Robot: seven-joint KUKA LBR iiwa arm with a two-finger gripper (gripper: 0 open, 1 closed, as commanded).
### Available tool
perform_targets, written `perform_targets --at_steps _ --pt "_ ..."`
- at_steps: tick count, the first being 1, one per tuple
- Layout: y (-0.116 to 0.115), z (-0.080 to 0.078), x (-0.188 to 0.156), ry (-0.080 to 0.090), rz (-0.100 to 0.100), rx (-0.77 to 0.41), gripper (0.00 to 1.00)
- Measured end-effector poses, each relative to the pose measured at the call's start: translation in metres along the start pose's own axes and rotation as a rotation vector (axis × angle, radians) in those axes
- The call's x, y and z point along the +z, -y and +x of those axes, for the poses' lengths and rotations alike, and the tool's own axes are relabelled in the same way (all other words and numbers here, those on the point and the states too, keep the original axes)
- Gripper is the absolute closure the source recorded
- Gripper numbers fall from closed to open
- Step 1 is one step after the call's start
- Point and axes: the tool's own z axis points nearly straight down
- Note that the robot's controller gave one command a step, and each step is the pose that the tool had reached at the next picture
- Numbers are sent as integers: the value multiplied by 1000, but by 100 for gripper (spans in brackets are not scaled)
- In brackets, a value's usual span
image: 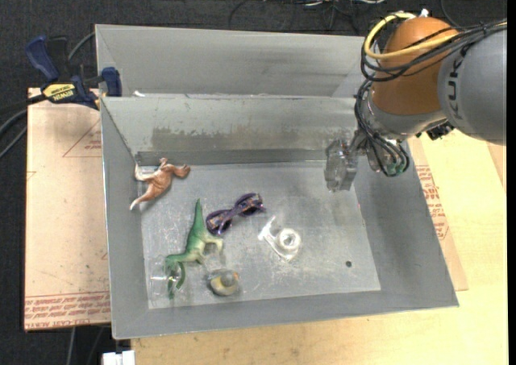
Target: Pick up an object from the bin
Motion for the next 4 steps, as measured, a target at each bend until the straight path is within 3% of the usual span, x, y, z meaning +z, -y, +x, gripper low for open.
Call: perform_targets --at_steps 1,2,3,4 --pt "-45 -3 60 3 -1 -267 100" --pt "-29 15 79 3 -1 -281 0" --pt "-29 15 79 3 0 -282 0" --pt "-96 -4 79 8 0 -453 0"
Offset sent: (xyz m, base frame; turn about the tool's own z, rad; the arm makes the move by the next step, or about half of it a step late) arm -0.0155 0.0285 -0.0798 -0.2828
